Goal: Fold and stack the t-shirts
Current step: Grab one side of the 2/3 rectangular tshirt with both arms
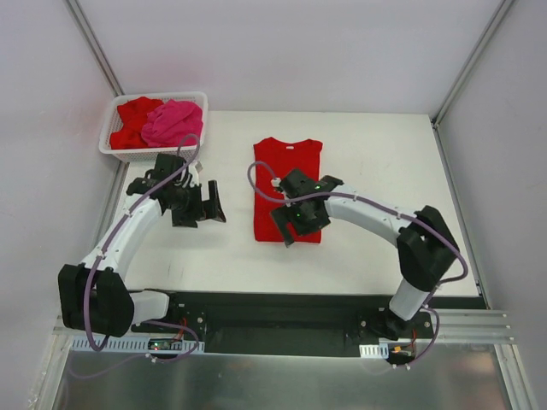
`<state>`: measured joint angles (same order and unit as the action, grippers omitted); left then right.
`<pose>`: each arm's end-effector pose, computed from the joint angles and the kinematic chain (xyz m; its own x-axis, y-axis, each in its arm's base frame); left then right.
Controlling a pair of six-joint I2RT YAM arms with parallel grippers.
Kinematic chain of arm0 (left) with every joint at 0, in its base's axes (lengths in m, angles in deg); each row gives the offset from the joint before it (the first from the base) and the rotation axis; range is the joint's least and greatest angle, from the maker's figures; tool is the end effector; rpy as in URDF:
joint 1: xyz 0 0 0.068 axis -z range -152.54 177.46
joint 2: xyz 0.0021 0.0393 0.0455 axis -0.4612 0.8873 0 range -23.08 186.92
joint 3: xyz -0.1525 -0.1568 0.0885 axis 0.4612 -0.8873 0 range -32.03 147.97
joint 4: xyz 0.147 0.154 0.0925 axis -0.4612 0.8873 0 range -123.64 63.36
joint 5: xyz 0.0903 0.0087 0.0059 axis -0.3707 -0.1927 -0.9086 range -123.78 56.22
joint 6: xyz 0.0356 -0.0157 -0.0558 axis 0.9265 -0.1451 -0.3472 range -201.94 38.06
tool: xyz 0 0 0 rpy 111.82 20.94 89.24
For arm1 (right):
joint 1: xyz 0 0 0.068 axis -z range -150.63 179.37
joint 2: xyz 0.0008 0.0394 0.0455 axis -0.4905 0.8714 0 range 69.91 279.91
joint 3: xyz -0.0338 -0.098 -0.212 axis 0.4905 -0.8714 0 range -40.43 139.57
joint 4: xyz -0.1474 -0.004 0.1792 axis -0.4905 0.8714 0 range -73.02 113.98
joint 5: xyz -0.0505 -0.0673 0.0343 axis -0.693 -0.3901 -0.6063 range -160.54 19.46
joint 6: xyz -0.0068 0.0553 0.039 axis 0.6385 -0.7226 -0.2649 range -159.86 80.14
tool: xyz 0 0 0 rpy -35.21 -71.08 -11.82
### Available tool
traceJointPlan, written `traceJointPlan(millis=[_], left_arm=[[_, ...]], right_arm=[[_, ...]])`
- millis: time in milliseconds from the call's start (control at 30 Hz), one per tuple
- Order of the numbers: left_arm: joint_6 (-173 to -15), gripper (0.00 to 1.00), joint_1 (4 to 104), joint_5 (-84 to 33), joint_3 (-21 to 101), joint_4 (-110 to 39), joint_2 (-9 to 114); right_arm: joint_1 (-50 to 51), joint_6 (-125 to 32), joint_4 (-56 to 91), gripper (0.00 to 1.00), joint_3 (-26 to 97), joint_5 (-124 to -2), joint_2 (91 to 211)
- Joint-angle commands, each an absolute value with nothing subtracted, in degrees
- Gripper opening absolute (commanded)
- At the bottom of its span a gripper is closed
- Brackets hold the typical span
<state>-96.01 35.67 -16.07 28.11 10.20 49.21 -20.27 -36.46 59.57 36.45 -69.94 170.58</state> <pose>0.2382 -0.0511 0.2378 -0.8698 -0.1085 -0.4813 0.0958 0.9198 -0.3806 0.2149 0.2540 0.1863 -0.5468 -0.7352 -0.4005 -0.7986 0.6017 -0.0141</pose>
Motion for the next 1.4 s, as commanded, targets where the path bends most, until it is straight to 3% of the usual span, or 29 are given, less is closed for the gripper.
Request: traceJointPlan(millis=[0,233,567,967,1367], left_arm=[[-102.42,0.99,35.81,-1.47,19.75,2.06,47.06],[-106.81,0.99,39.05,4.62,14.47,-8.58,50.82],[-113.93,0.99,41.96,14.63,12.97,-25.89,61.72],[-125.80,0.99,41.96,25.63,8.06,-51.12,72.89],[-127.74,0.99,41.61,28.44,7.52,-54.29,72.81]], right_arm=[[-13.97,-47.15,58.38,0.96,27.89,-63.96,160.12],[-3.33,-55.59,46.55,0.96,12.69,-53.07,150.53],[11.00,-65.44,21.65,0.96,-2.36,-34.53,151.64],[18.56,-65.97,5.56,0.99,-0.62,-19.93,161.67],[21.11,-76.51,-8.85,0.96,-7.81,-15.25,162.47]])
